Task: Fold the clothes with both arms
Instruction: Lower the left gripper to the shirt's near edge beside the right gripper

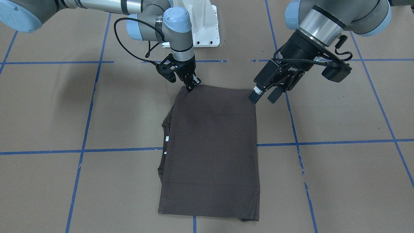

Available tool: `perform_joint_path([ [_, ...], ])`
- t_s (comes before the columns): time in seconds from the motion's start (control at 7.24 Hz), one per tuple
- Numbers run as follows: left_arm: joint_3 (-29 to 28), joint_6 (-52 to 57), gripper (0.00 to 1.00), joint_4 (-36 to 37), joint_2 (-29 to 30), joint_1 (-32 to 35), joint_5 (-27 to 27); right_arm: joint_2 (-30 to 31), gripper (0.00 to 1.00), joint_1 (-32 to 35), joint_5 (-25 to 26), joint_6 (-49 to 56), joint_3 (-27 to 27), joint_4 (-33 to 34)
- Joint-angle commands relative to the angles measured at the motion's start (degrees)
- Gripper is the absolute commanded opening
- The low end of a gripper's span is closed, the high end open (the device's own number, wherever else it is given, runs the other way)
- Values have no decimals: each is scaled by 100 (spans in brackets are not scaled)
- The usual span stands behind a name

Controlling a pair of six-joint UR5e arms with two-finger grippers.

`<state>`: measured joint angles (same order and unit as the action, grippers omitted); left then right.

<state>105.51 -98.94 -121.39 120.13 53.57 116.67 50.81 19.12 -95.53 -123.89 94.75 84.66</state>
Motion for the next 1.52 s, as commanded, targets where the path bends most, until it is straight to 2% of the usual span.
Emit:
perform_joint_path([
  [0.0,31,-20,98,-16,-253,-170,-257,690,0,-39,-63,190,988,332],
  [0.28,249,-3,98,45,-803,-896,-1220,1000,0,-127,-71,199,1465,341],
  [0.55,426,-81,98,255,-1315,-2002,-2274,1010,0,-197,-63,199,1581,542],
  [0.69,444,-551,98,648,-1308,-2530,-2602,1010,0,-198,-63,199,1590,552],
  [0.83,462,-756,95,921,-1229,-2831,-2788,1010,0,-198,-63,199,1590,543],
  [1.38,339,-996,89,942,-1237,-3351,-2878,1001,0,-198,-36,199,1607,543],
])
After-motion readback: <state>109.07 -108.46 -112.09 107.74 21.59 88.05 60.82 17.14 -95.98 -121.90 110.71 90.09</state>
